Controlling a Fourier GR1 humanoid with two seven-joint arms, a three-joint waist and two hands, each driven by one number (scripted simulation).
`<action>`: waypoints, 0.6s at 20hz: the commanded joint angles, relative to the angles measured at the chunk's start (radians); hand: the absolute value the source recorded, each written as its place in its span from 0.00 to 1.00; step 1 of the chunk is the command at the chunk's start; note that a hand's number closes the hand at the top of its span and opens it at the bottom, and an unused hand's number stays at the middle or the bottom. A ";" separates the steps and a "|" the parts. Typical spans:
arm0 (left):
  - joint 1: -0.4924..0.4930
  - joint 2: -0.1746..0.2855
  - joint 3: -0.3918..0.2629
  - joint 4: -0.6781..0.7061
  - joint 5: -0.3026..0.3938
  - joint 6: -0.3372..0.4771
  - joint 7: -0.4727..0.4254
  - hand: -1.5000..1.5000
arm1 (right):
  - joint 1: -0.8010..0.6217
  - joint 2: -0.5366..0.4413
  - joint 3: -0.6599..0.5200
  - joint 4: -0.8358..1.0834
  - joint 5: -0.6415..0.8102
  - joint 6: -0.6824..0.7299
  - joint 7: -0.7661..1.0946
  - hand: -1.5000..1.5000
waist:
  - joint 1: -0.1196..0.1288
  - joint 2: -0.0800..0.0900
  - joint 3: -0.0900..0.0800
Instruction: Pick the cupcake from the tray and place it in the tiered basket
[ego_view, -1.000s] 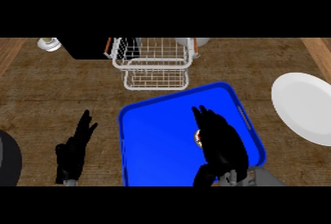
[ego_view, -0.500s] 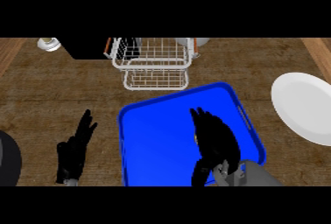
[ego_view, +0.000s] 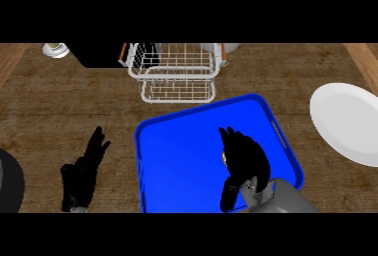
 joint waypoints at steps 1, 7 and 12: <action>0.027 0.012 0.021 0.018 0.016 -0.016 0.023 0.50 | 0.025 0.052 0.008 -0.001 0.003 0.071 0.210 0.00 | -0.001 0.004 -0.005; 0.029 -0.014 0.013 0.053 -0.022 -0.003 -0.010 0.50 | 0.050 0.062 -0.015 0.062 0.052 0.061 0.137 0.00 | 0.000 0.006 -0.004; 0.010 -0.029 0.016 0.043 -0.022 -0.022 0.018 0.50 | 0.113 0.048 -0.042 0.036 0.091 0.055 0.067 1.00 | -0.003 0.005 -0.004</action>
